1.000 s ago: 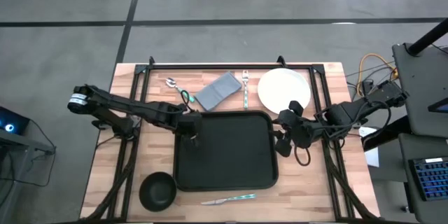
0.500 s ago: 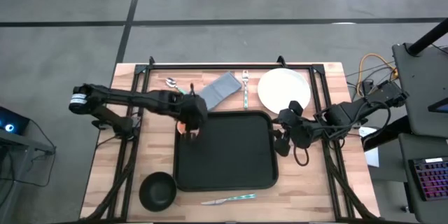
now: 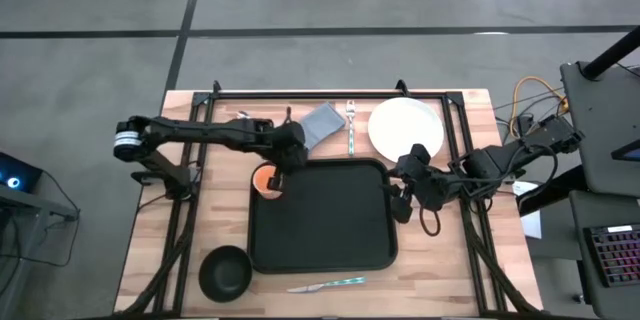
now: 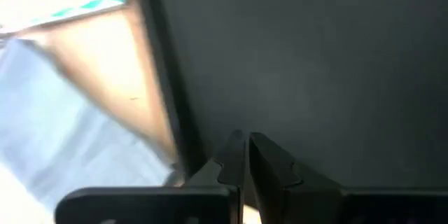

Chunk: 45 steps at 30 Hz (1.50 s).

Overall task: Set up tray
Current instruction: Put the mug on the tray

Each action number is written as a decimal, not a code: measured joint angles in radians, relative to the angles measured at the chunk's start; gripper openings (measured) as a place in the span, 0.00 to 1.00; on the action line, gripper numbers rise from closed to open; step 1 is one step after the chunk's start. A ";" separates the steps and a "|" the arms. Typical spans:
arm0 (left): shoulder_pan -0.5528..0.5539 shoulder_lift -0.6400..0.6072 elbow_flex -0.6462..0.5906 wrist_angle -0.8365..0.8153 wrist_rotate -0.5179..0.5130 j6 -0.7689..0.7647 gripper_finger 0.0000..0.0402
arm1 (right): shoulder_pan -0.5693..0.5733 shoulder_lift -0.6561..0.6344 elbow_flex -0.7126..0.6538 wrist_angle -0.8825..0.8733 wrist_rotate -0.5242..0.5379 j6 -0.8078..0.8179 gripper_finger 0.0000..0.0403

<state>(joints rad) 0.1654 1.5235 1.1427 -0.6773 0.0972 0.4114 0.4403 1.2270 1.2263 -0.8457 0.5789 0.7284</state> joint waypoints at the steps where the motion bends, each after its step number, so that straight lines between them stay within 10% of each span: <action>1: -0.001 0.010 -0.001 0.001 0.013 0.001 0.01 | 0.000 0.000 0.000 0.001 0.000 0.000 0.38; 45: 0.104 -0.056 -0.116 -0.295 -0.133 -0.368 0.00 | 0.007 0.000 0.010 0.043 -0.056 -0.112 0.32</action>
<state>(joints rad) 0.2699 1.4674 1.0263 -0.9725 -0.0356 0.0434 0.4469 1.2266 1.2358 -0.8027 0.5227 0.6169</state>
